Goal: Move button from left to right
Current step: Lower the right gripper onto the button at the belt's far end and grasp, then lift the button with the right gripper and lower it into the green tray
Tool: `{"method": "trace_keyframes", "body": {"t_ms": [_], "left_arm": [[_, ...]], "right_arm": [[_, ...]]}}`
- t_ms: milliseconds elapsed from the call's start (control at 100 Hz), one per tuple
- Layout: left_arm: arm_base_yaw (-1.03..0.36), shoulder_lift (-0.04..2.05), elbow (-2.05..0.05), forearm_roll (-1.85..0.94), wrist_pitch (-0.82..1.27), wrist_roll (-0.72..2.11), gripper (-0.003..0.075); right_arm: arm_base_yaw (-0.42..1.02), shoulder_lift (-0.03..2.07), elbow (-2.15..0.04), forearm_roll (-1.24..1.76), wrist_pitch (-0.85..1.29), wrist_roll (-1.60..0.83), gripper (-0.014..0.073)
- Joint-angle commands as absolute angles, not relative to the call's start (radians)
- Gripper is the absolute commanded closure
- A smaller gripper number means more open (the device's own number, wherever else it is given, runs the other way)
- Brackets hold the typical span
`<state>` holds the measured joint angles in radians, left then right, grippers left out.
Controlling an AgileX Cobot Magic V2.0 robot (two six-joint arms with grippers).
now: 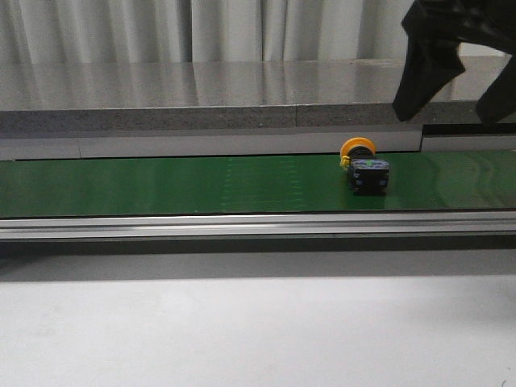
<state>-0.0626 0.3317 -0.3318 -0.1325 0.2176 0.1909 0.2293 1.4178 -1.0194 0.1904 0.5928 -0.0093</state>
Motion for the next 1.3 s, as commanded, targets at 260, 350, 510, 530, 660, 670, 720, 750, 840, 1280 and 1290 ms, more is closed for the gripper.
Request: {"method": "trace_keyframes", "body": {"t_ms": [260,350,510,530,660,670,720,750,840,1280,1290], "left_arm": [[-0.069,0.337,-0.357,-0.144,0.149,0.187,0.0739],[-0.069,0.337,-0.357,-0.144,0.149,0.187,0.0739],[-0.069,0.337,-0.357,-0.144,0.149,0.187,0.0739],[-0.069,0.337,-0.357,-0.144,0.149,0.187,0.0739],[-0.069,0.337,-0.357,-0.144,0.149,0.187,0.0739],[-0.069,0.337,-0.357,-0.144,0.149,0.187,0.0739],[-0.069,0.337,-0.357,-0.144,0.149,0.187,0.0739],[-0.069,0.337,-0.357,-0.144,0.149,0.187,0.0739],[-0.069,0.337,-0.357,-0.144,0.149,0.187,0.0739],[-0.069,0.337,-0.357,-0.144,0.149,0.187,0.0739],[-0.069,0.337,-0.357,-0.144,0.149,0.187,0.0739]], "right_arm": [[0.23,1.534,-1.125,0.155,0.486,-0.08,-0.0052],[0.23,1.569,-1.131,0.139,0.469,-0.08,-0.0052],[0.23,1.613,-1.131,0.132,0.437,-0.08,-0.0052],[0.23,1.618,-1.131,0.13,0.431,-0.08,-0.0052],[0.23,1.651,-1.131,0.11,0.401,-0.08,-0.005],[0.23,1.655,-1.131,0.108,0.401,-0.08,-0.005],[0.23,1.662,-1.131,0.103,0.399,-0.08,-0.0039],[0.23,1.665,-1.131,0.103,0.399,-0.08,-0.0016],[0.23,1.667,-1.131,0.103,0.401,-0.08,0.011],[0.227,1.657,-1.131,0.092,0.447,-0.08,0.0367],[0.227,1.656,-1.131,0.089,0.449,-0.08,0.0367]]}}
